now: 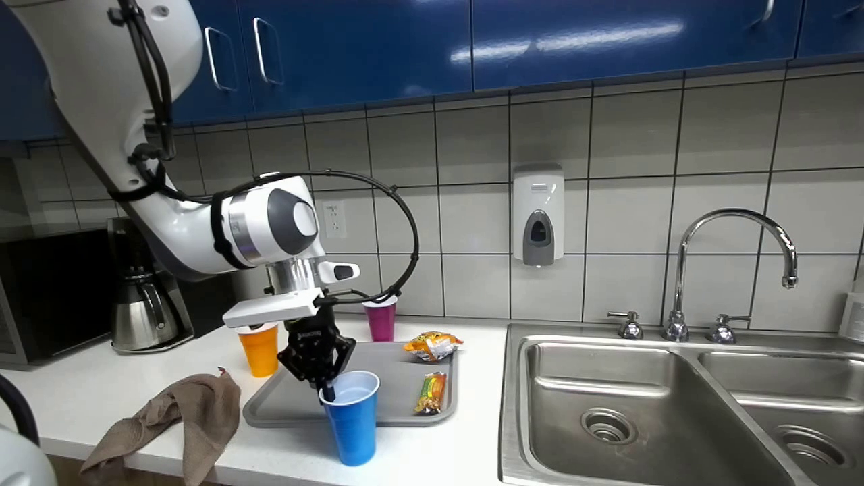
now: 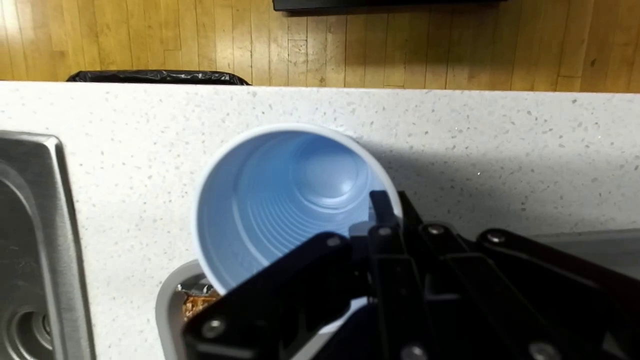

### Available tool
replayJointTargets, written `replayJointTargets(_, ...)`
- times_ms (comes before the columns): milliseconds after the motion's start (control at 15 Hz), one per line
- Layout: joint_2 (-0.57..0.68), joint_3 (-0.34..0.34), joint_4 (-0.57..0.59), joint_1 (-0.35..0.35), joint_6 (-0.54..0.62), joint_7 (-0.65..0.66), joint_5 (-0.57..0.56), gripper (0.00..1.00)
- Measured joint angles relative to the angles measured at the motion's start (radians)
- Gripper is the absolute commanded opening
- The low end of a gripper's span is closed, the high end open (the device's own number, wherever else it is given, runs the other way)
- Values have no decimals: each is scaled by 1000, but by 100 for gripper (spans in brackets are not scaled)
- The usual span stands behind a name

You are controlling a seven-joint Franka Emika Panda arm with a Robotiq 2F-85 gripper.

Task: Move the cups onto the tray

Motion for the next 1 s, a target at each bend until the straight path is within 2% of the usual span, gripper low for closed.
replayJointTargets(1000,-73,3,65,12,-73,-9,-6,1)
